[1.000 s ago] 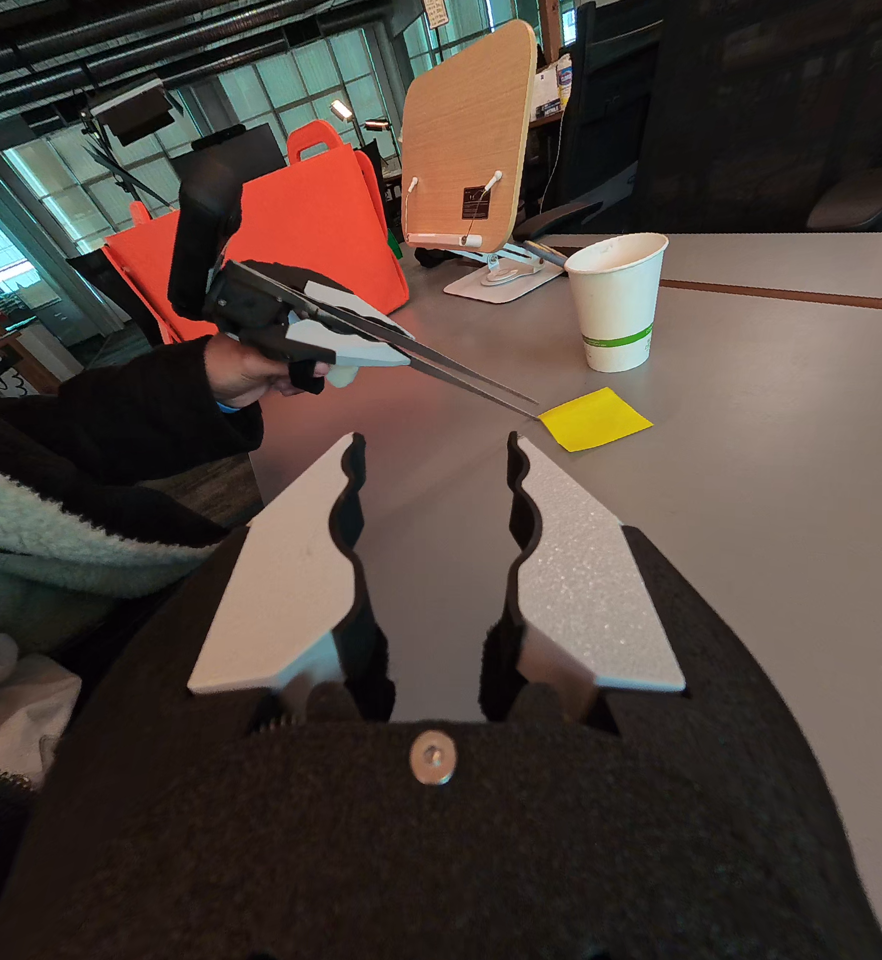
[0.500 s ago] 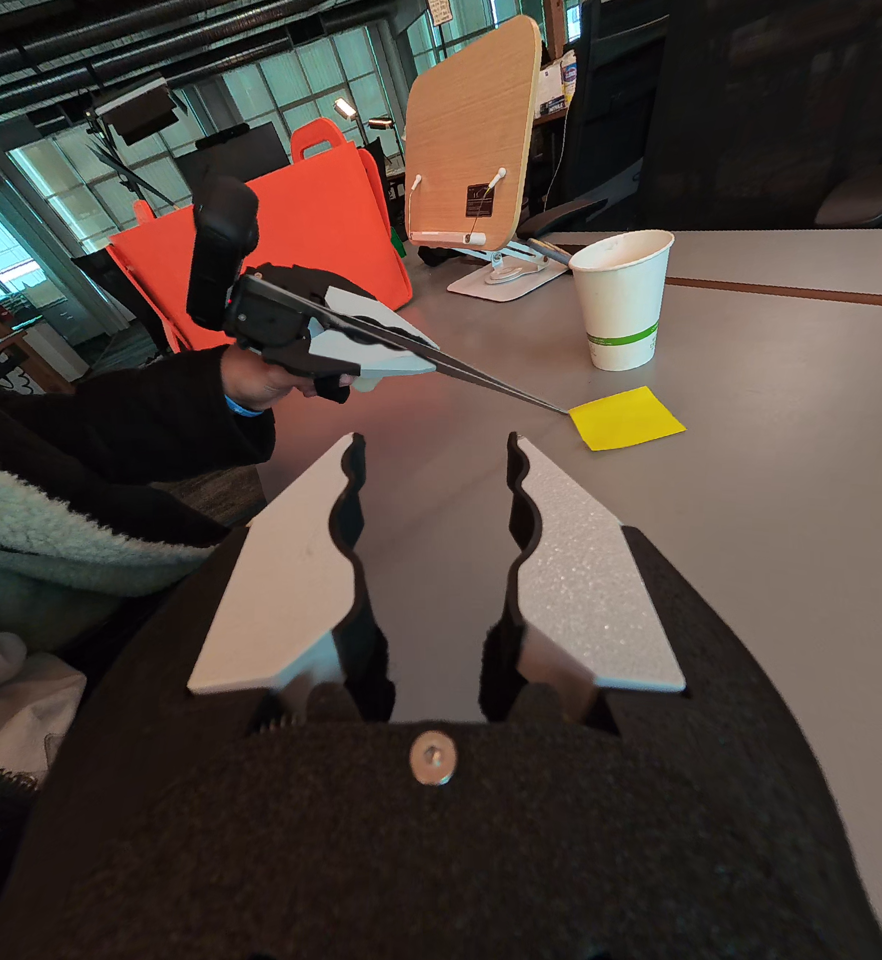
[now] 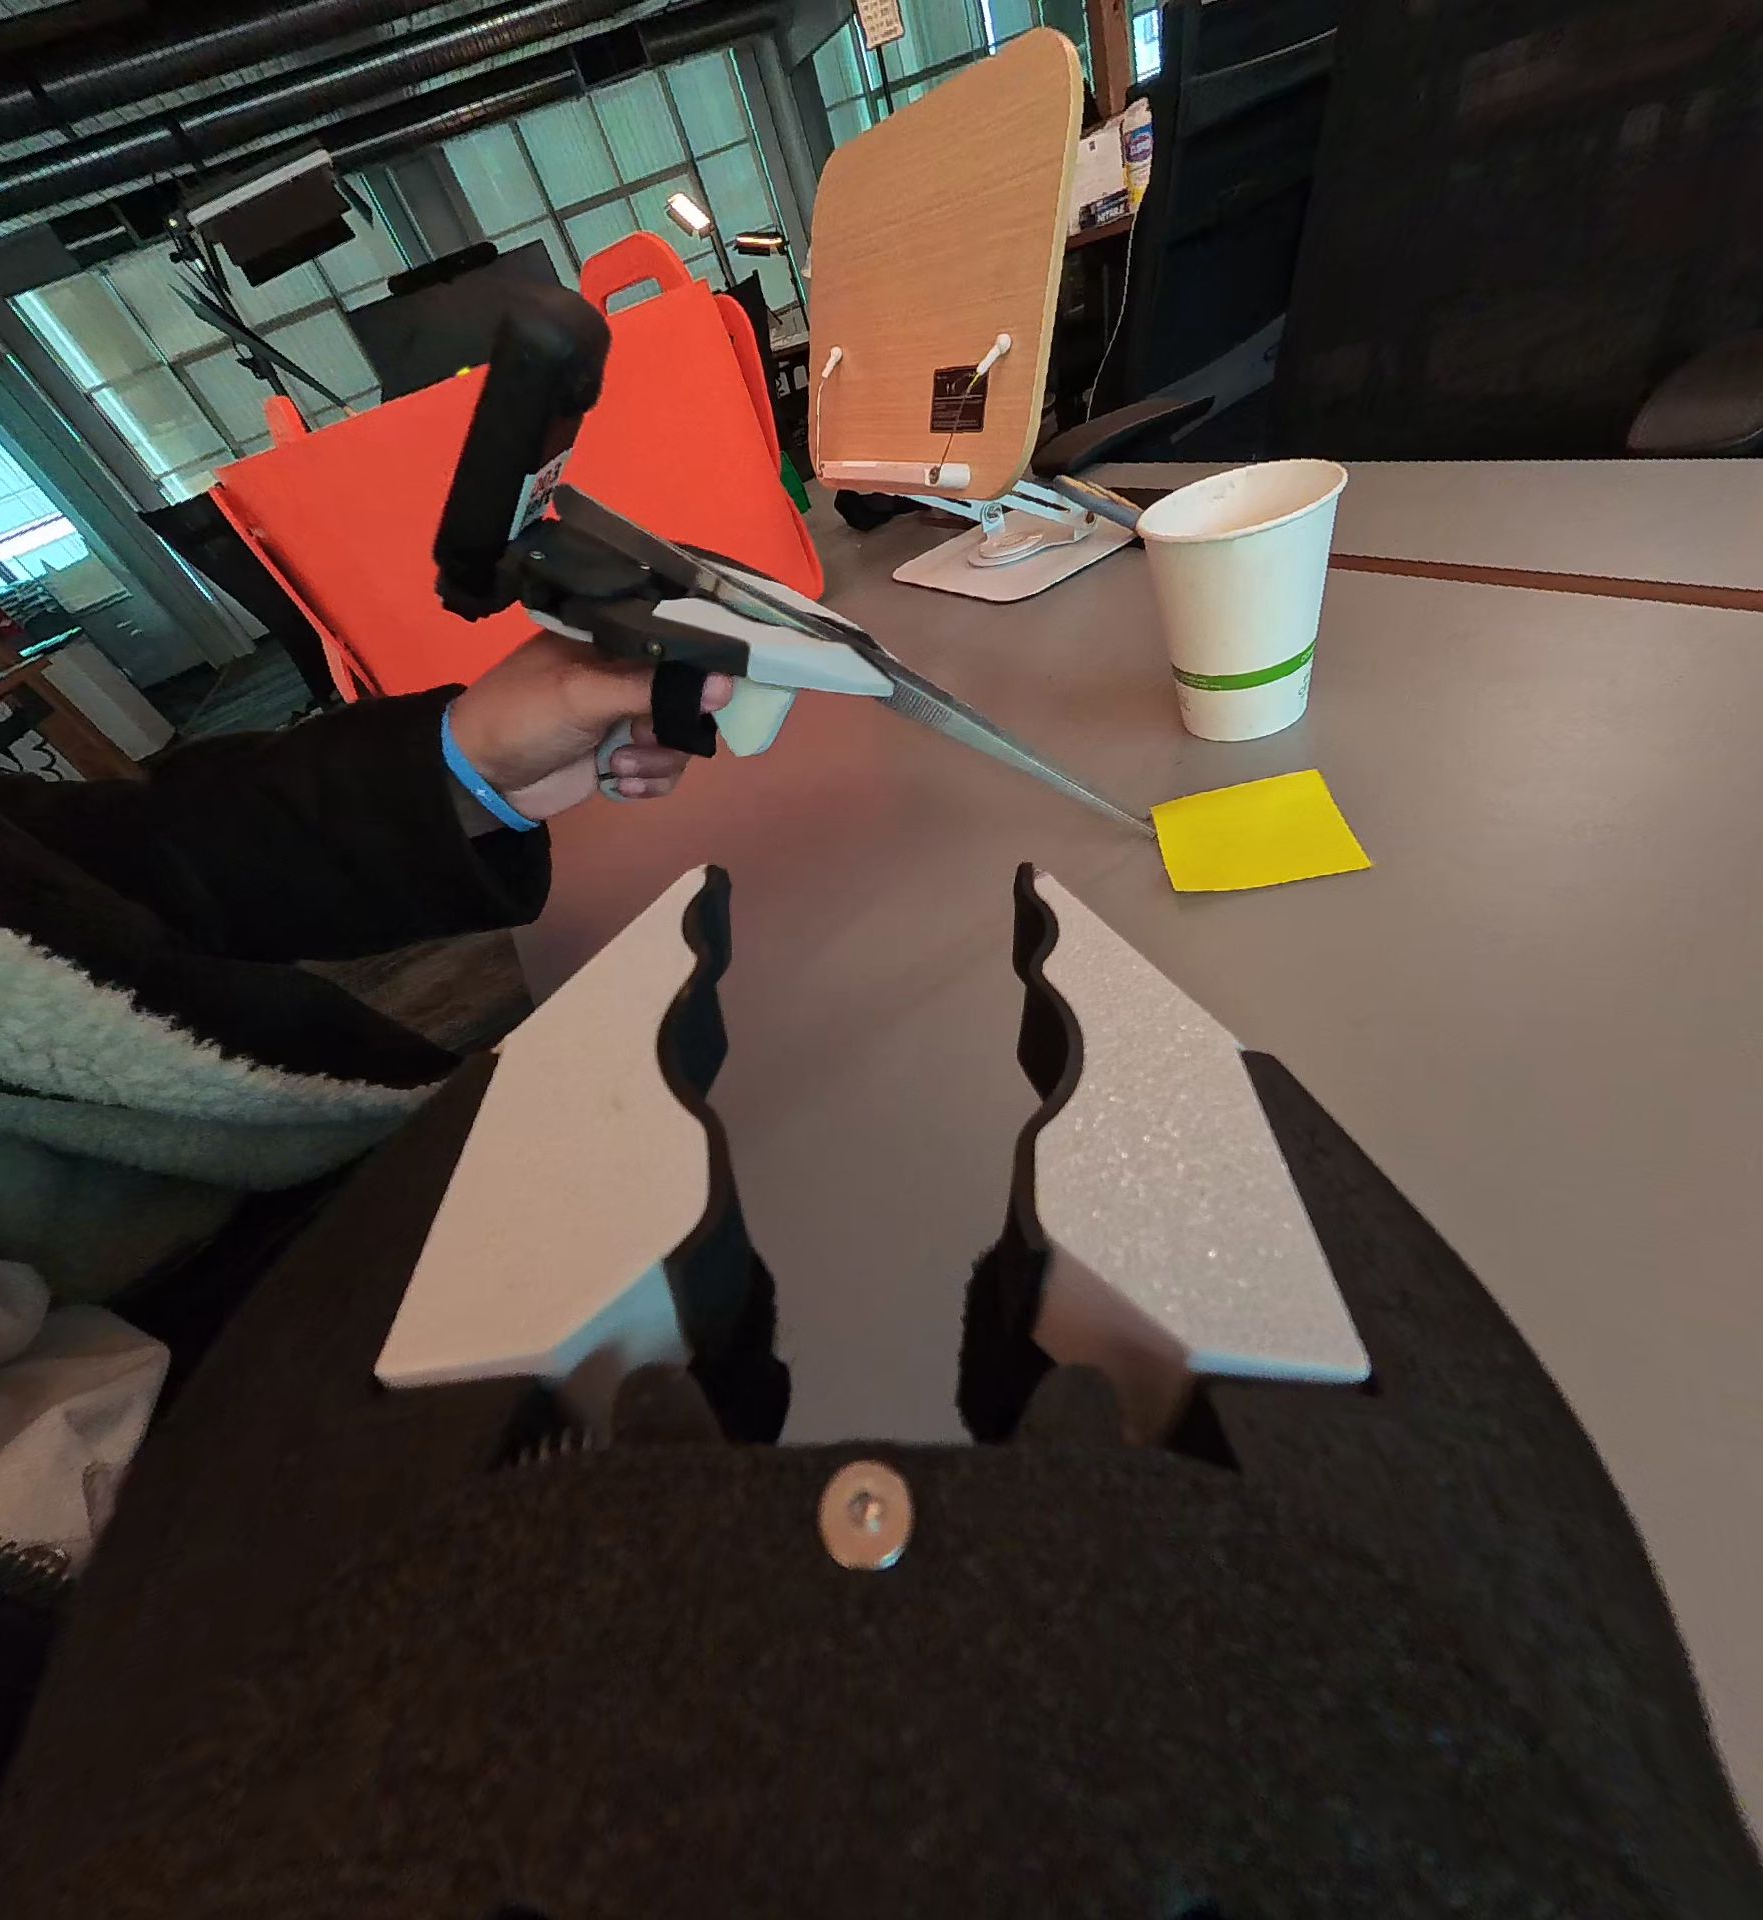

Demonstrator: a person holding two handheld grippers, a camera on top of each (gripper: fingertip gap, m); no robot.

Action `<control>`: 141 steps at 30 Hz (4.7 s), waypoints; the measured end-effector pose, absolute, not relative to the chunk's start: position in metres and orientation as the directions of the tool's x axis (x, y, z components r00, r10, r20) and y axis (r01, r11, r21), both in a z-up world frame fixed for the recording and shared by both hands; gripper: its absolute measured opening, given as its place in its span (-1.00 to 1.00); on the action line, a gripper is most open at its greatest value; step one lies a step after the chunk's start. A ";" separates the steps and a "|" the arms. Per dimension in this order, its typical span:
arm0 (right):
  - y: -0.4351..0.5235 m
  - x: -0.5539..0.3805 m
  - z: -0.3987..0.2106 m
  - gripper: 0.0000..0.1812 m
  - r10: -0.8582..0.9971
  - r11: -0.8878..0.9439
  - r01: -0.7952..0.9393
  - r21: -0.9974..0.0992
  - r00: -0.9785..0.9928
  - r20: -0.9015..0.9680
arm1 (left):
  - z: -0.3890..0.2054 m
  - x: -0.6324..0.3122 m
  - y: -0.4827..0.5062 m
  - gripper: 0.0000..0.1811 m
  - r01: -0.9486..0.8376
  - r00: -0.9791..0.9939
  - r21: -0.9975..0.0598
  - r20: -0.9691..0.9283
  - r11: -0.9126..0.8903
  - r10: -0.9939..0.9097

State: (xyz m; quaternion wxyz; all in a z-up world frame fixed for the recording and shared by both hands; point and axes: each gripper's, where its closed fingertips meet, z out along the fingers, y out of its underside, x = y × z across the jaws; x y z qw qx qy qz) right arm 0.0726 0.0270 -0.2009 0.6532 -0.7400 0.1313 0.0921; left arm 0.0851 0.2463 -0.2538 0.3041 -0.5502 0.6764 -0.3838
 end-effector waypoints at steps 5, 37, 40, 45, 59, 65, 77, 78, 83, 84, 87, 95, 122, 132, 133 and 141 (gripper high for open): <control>0.027 0.073 -0.201 -0.41 -0.074 -0.112 -0.317 -0.942 0.948 -0.310 | -0.246 0.088 0.249 -0.79 -0.474 -0.191 -0.879 0.045 0.052 -0.981; 0.027 0.073 -0.203 -0.41 -0.069 -0.118 -0.324 -0.939 0.946 -0.318 | -0.281 0.097 0.246 -1.00 -0.559 -0.204 -0.823 0.022 0.097 -0.979; 0.027 0.073 -0.202 -0.41 -0.069 -0.117 -0.323 -0.939 0.946 -0.317 | -0.283 0.097 0.244 -1.00 -0.558 -0.204 -0.827 0.048 0.076 -0.978; 0.027 0.073 -0.203 -0.41 -0.072 -0.119 -0.323 -0.939 0.946 -0.316 | -0.279 0.098 0.240 -0.98 -0.543 -0.207 -0.837 0.051 0.071 -0.977; 0.174 0.148 -0.265 -0.40 0.303 -0.392 0.358 -0.847 0.920 0.249 | -0.271 0.100 0.238 -0.98 -0.530 -0.211 -0.845 0.040 0.079 -0.977; 0.232 0.163 -0.274 -0.48 0.202 -0.322 0.516 -0.794 0.857 0.475 | -0.261 0.103 0.237 -0.98 -0.514 -0.216 -0.855 0.052 0.068 -0.975; 0.246 0.140 -0.268 -0.85 0.099 -0.248 0.642 -0.726 0.762 0.640 | -0.239 0.106 0.242 -0.62 -0.434 -0.195 -0.901 0.091 0.002 -0.977; 0.246 0.133 -0.267 -0.85 0.115 -0.233 0.641 -0.732 0.765 0.633 | -0.240 0.105 0.242 -0.62 -0.441 -0.207 -0.898 0.097 0.004 -0.973; 0.246 0.107 -0.258 -0.85 0.159 -0.158 0.572 -0.805 0.819 0.551 | -0.241 0.102 0.241 -0.63 -0.443 -0.229 -0.896 0.090 0.022 -0.969; 0.246 0.106 -0.257 -0.85 0.158 -0.156 0.568 -0.808 0.822 0.547 | -0.241 0.102 0.243 -0.63 -0.442 -0.218 -0.896 0.080 0.026 -0.973; 0.246 0.102 -0.255 -0.84 0.165 -0.135 0.516 -0.846 0.853 0.494 | -0.240 0.099 0.246 -0.63 -0.445 -0.219 -0.895 0.084 0.023 -0.972; 0.245 0.101 -0.243 -0.87 0.114 -0.077 0.498 -0.864 0.865 0.488 | -0.238 0.092 0.246 -0.59 -0.460 -0.203 -0.884 0.195 -0.083 -0.960; 0.222 0.092 -0.276 -0.82 0.317 -0.308 0.403 -0.862 0.897 0.307 | -0.227 0.077 0.224 -0.84 -0.480 -0.384 -0.874 0.284 -0.073 -0.879; 0.229 0.095 -0.251 -0.87 0.172 -0.204 0.669 -0.715 0.743 0.647 | -0.226 0.078 0.222 -0.65 -0.499 -0.341 -0.853 0.358 -0.156 -0.869; 0.230 0.094 -0.248 -0.87 0.158 -0.191 0.665 -0.722 0.747 0.646 | -0.229 0.077 0.220 -0.67 -0.516 -0.347 -0.843 0.368 -0.153 -0.863; 0.232 0.089 -0.253 -0.87 0.174 -0.182 0.650 -0.738 0.760 0.627 | -0.233 0.080 0.216 -0.79 -0.509 -0.340 -0.844 0.376 -0.168 -0.862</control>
